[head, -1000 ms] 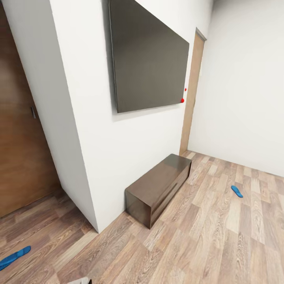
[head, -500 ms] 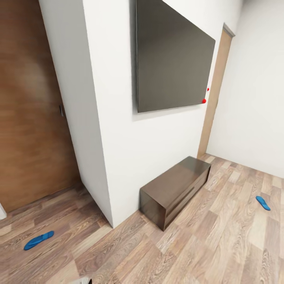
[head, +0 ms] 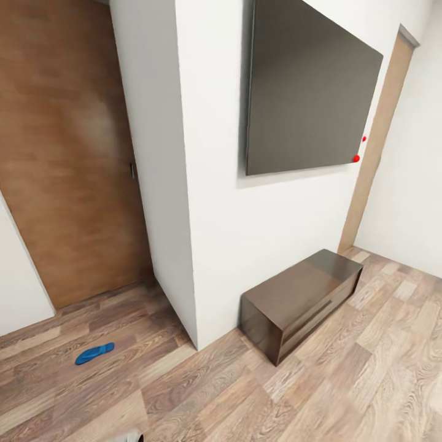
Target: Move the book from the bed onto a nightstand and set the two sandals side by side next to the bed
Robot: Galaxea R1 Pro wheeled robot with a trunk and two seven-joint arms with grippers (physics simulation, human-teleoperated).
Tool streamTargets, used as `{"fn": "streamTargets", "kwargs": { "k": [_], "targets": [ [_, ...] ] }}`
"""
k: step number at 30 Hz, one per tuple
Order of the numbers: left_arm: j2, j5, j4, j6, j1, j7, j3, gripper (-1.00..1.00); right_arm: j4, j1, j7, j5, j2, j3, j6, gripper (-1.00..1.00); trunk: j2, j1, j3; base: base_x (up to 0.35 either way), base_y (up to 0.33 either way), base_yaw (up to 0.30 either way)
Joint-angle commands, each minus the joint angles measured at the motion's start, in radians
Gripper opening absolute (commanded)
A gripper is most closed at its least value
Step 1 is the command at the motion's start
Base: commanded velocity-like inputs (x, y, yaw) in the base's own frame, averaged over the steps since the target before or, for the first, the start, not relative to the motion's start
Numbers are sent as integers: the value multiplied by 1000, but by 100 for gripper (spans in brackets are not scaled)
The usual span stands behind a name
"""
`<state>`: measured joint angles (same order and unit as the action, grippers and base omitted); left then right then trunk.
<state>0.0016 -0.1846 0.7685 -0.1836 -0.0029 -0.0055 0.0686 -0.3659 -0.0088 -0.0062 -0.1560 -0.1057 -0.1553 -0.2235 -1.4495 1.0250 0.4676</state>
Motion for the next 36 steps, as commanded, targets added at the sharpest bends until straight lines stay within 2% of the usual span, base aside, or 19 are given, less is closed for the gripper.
{"fn": "streamTargets", "kwargs": {
  "k": [1, 9, 24, 36],
  "targets": [
    [0, -9, 0, -2, -1, -1, -1, 100, 1, 0, 0, -10, 0, 2, -4, 100, 0, 0, 1, 0, 0, 293],
    [0, -8, -14, -3, 0, -1, -2, 100, 1, 0, 0, -9, 0, 6, -4, 100, 0, 0, 1, 0, 0, 256],
    [-2, -6, -35, -2, -1, -2, -3, 100, 1, 0, 5, -8, 3, 8, -4, 100, 0, 0, 1, 0, 0, 48],
    [-14, -7, -37, -3, -1, -2, -3, 100, 1, 0, 5, -8, 3, 8, -4, 100, 0, 0, 1, 0, 0, 267]
  ]
}}
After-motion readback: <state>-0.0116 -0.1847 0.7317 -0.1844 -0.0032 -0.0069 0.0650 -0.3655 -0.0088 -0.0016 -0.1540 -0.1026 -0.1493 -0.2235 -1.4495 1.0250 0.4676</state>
